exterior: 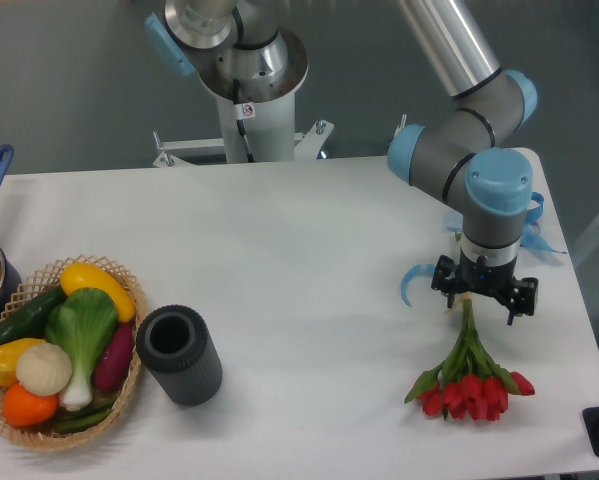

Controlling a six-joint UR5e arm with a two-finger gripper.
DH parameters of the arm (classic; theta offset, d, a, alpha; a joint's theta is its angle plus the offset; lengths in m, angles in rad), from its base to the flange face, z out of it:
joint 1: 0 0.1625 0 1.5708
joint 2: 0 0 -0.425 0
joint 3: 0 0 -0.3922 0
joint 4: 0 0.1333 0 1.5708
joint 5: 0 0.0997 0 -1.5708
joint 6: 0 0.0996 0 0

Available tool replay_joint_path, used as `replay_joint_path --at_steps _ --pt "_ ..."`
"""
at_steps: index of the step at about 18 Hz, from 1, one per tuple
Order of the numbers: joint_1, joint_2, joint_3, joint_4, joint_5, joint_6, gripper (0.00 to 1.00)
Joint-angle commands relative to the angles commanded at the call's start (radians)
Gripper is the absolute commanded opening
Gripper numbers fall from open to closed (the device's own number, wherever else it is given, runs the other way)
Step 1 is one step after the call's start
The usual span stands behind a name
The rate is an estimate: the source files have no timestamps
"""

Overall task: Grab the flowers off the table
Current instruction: 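Lower the open gripper down onto the tulip stems, then close the gripper around the green tulip stems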

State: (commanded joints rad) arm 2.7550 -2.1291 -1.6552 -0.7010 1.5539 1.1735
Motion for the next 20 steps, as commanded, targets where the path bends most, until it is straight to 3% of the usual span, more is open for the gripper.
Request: replay_joint_path --at_steps 7,10,13,17,18,20 --pt "-0.008 -0.052 0.018 0.005 -0.003 -0.020 0.97" --pt "-0.008 -0.054 0.018 0.005 -0.003 -0.020 0.80" --pt "-0.008 -0.060 0.018 0.003 -0.003 -0.017 0.73" --pt "-0.006 -0.060 0.015 0.002 -0.003 -0.009 0.35" --pt "-0.006 -0.060 0.017 0.002 -0.002 -0.009 0.28" --pt "-0.008 -0.060 0.017 0.000 0.000 -0.009 0.26"
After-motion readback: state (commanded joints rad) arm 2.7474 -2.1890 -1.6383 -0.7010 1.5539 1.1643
